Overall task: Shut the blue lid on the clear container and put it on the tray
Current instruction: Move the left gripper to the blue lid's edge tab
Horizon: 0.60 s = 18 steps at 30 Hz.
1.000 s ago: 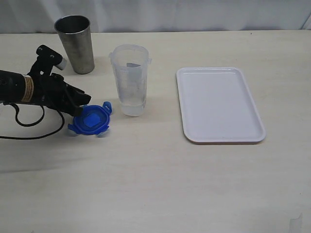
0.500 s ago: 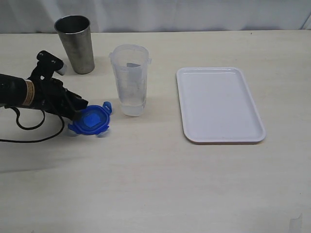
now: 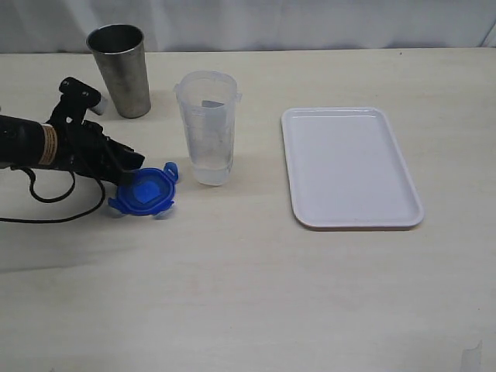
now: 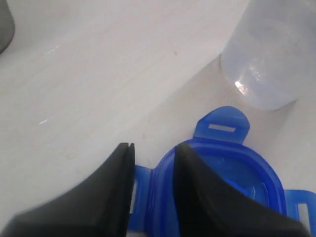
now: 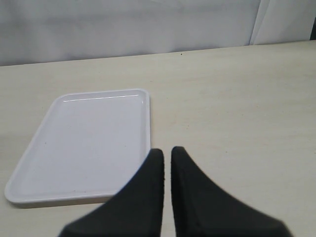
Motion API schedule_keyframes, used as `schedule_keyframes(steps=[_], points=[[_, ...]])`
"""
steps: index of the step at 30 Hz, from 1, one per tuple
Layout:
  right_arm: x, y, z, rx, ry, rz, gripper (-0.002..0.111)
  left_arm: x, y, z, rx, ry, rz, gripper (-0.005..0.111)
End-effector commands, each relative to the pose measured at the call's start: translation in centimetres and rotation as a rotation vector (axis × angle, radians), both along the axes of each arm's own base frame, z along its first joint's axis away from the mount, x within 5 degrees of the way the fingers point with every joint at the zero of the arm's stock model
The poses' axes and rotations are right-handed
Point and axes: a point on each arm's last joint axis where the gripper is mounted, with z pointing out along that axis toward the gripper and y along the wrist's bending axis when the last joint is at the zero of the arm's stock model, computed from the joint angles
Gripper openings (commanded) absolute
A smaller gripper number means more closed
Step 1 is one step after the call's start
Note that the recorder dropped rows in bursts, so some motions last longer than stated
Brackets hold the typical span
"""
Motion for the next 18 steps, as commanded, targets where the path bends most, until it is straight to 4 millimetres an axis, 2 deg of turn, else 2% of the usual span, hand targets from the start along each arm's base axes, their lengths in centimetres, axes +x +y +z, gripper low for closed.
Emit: schedule_keyframes(steps=[1, 3, 7, 8, 18], points=[[0.0, 0.0, -0.1, 0.002, -0.003, -0.008, 0.005, 0.5, 0.9, 0.8, -0.010, -0.023, 0.059, 0.027], [0.0, 0.0, -0.1, 0.002, -0.003, -0.008, 0.005, 0.7, 1.5, 0.9, -0.025, -0.016, 0.091, 0.032], [0.0, 0.0, -0.1, 0.002, -0.003, -0.008, 0.005, 0.6, 1.9, 0.9, -0.051, 0.014, 0.124, 0.056], [0.0, 0.0, -0.1, 0.002, -0.003, -0.008, 0.005, 0.5, 1.9, 0.8, -0.051, 0.029, 0.121, 0.059], [0.0, 0.0, -0.1, 0.002, -0.003, -0.008, 0.005, 0.0, 1.4, -0.8, -0.107, 0.123, 0.112, 0.059]])
